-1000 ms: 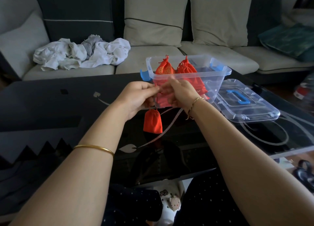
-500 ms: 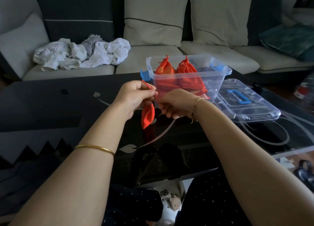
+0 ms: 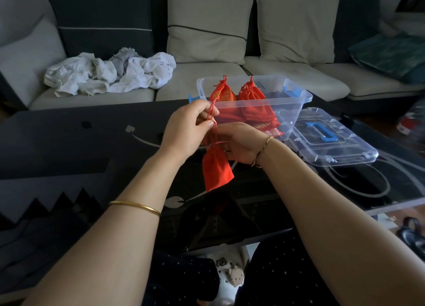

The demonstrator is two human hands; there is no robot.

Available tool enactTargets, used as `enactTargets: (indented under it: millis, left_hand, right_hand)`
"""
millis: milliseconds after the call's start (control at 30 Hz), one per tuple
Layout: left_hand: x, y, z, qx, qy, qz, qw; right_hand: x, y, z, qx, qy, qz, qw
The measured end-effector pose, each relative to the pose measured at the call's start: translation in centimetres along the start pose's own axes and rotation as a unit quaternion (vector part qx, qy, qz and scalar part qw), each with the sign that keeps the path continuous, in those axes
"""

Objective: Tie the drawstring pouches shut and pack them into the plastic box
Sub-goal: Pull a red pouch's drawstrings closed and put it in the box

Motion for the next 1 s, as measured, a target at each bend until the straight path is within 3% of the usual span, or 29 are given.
enactTargets:
  millis: [233,333,433,600,733,833,933,1000]
  left_hand:
    - [0.2,0.1,0.0,-0.019,-0.045,-0.029,0.998]
    - [0.9,0.2,-0.1,-0.011,-0.084,-0.084,0.993]
    - [1.9,0.0,-0.1,0.011,-0.148,-0.191,0.97]
    - [3.2,-0.4,-0.3,-0.001,-0.187,-0.373,0.909]
    - [3.3,-0.4,-0.3,-0.036,-0.125,-0.424,0.896]
    - [3.3,-0.4,0.1,-0.036,-0.287,-0.43,0.855]
    - [3.1,-0.5,0.8,-0.012,-0.481,-0.378,0.791]
    - [3.1,-0.3,1.0,-0.017,-0.528,-0.358,0.769]
  right_hand:
    - [0.0,-0.2,-0.1,0.006,0.018,0.006,1.0]
    - [0.2,-0.1,-0.6,-0.063,-0.032,-0.025,0.997]
    - [0.4,-0.1,-1.3,-0.143,-0.059,-0.059,0.986]
    - [0.0,0.0,-2.1,-0.207,0.057,-0.031,0.976]
    - [-1.1,0.2,-1.7,-0.205,0.245,0.041,0.947]
    - [-1.4,0.3,-1.2,-0.199,0.38,0.039,0.902]
    - [-1.5,0.6,-0.7,-0.212,0.401,0.043,0.89]
    - [-1.7,0.6,-0.7,-0.234,0.394,0.051,0.887]
Point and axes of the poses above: each hand's wrist, its own y-axis towards the middle knuckle, its own z-axis out of the palm, x = y × z, the point moved 3 cm from there along y, towards the middle knuckle, and after that the axes turned 10 degrees about -z, right-handed, at the moved point
